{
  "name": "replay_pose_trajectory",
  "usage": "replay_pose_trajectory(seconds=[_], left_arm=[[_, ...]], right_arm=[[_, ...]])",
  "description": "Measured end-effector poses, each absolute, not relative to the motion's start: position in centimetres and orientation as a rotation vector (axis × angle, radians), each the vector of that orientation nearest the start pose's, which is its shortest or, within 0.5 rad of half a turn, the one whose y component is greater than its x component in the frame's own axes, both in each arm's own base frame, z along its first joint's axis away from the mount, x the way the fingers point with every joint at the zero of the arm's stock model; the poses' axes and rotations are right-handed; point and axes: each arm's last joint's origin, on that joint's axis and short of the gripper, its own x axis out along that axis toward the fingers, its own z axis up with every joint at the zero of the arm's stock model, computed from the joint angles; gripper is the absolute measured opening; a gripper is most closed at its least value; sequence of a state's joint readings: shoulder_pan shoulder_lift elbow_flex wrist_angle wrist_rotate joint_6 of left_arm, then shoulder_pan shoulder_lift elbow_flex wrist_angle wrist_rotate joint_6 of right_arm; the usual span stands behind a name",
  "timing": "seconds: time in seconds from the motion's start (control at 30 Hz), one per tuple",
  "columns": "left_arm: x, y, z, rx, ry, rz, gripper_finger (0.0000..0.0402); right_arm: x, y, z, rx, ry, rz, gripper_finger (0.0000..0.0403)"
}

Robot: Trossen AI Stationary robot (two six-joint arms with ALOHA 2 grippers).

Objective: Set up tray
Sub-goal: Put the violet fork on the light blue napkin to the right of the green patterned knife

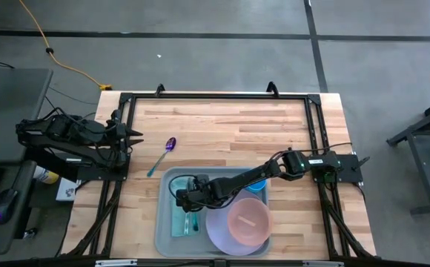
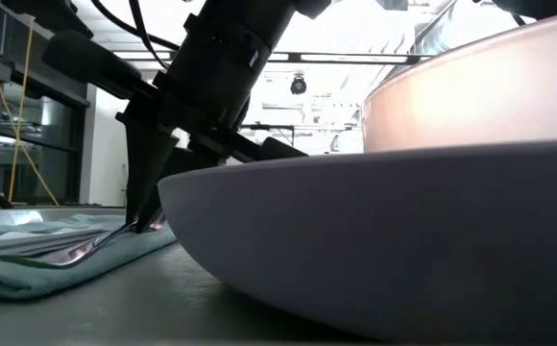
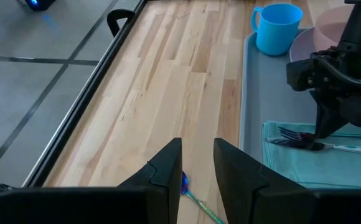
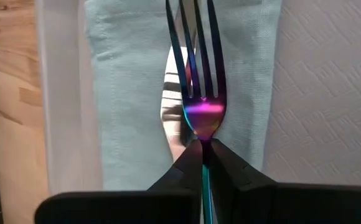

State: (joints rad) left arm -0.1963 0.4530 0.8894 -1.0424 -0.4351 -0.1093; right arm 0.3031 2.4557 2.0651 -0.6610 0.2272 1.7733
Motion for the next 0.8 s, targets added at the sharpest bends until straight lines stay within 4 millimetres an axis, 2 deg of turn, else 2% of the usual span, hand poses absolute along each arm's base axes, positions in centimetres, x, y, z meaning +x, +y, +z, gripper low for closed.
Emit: replay_pose_trajectory(seconds=[0.2, 0.43, 0.8], left_arm=[[5.79, 0.08, 32.34, 0.082, 0.564, 0.259, 0.0124], [5.79, 0.08, 32.34, 0.082, 0.564, 0.259, 0.0124], [5.79, 0.07, 32.34, 0.08, 0.564, 0.254, 0.0124]], right_arm=[[49.91, 14.9, 14.93, 1.33, 0.756, -0.81, 0.0011], [49.75, 14.85, 14.84, 1.318, 0.769, -0.826, 0.0002], [49.75, 14.82, 14.83, 1.306, 0.776, -0.82, 0.0025]])
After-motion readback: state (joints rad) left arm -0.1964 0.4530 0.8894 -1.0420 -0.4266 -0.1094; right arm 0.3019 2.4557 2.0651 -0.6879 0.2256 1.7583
